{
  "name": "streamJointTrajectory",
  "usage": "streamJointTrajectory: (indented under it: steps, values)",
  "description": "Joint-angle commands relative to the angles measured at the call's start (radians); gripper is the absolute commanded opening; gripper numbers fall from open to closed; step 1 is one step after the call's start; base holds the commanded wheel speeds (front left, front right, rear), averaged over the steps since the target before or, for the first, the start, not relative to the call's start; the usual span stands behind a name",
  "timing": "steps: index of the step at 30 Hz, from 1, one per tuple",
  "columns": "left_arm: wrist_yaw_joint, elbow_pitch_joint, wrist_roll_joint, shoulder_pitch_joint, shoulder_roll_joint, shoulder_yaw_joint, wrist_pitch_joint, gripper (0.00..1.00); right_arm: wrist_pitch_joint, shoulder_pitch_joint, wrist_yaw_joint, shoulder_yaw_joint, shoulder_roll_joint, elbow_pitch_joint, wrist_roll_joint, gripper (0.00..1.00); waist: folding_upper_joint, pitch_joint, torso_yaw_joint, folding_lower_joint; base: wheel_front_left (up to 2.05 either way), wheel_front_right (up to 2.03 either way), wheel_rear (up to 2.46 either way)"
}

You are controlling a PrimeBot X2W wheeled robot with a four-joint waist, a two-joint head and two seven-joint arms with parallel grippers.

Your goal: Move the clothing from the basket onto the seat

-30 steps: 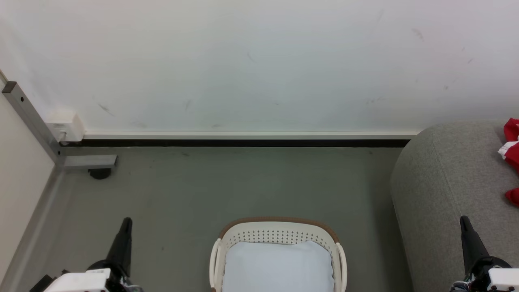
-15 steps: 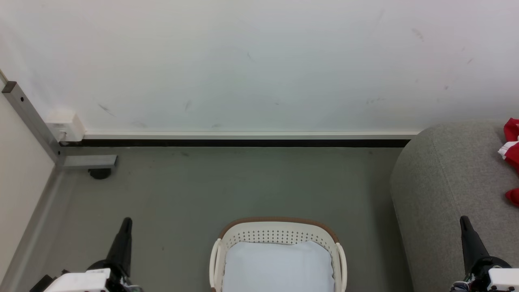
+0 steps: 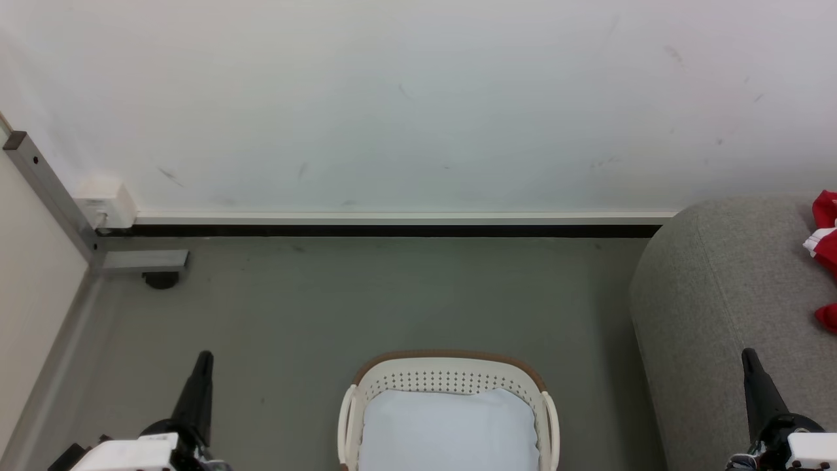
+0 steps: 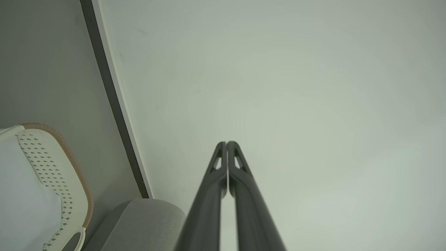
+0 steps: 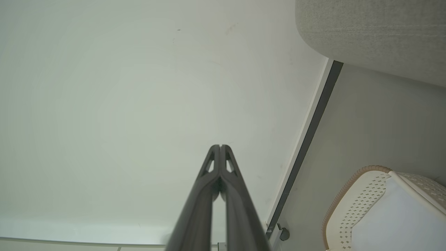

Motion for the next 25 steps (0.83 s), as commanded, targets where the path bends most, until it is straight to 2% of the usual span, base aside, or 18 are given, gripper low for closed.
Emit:
streamJointTrajectory:
  steps: [1,25]
  values:
    - [-0.005,-0.003,-0.013,-0.009,0.002,0.003,0.004,0.00,0.003,-0.012,-0.002,-0.003,-0.007,-0.004,0.002,0.00,0.0000,0.000,0.000,0.0000,0.00,0.00,0.00]
    - [-0.005,-0.003,-0.013,-0.009,0.002,0.003,0.004,0.00,0.003,-0.012,-0.002,-0.003,-0.007,-0.004,0.002,0.00,0.0000,0.000,0.000,0.0000,0.00,0.00,0.00]
